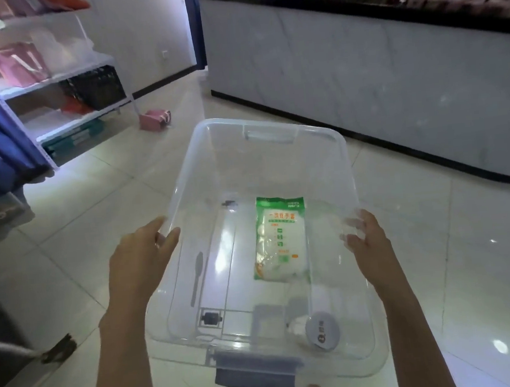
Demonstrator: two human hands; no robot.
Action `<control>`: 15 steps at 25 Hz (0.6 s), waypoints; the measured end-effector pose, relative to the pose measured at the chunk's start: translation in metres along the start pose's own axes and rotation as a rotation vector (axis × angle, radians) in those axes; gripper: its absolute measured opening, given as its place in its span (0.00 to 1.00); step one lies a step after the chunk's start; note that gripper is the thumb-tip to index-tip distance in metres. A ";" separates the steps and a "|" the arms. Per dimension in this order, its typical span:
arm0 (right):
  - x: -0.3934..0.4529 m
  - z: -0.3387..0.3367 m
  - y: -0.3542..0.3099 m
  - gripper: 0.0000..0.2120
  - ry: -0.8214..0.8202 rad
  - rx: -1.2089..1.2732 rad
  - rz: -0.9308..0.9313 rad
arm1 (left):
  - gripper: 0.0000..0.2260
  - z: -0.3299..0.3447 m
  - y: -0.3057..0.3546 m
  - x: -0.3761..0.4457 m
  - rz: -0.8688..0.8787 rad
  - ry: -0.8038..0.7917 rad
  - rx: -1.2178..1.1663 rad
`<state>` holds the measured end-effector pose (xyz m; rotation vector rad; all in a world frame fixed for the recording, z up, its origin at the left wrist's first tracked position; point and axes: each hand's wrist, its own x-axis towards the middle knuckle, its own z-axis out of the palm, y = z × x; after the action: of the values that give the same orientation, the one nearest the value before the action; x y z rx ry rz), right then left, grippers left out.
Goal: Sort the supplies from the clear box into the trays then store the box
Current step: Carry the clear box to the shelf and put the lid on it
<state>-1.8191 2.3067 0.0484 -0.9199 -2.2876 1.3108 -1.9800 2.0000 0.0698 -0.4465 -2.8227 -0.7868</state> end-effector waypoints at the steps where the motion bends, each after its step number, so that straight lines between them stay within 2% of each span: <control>1: 0.024 0.006 -0.001 0.24 0.006 -0.007 0.007 | 0.16 0.013 0.002 0.023 0.001 -0.002 -0.008; 5: 0.130 0.027 0.000 0.24 -0.003 -0.014 0.043 | 0.17 0.069 0.015 0.113 -0.004 -0.028 0.011; 11: 0.316 0.056 -0.023 0.22 -0.094 0.000 0.032 | 0.07 0.127 0.046 0.263 -0.095 -0.058 0.077; 15: 0.422 0.086 -0.049 0.23 -0.128 0.033 0.011 | 0.06 0.151 0.052 0.346 -0.163 -0.030 0.084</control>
<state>-2.1943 2.5231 0.0386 -0.8624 -2.3509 1.4460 -2.3007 2.2042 0.0529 -0.2193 -2.9354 -0.6921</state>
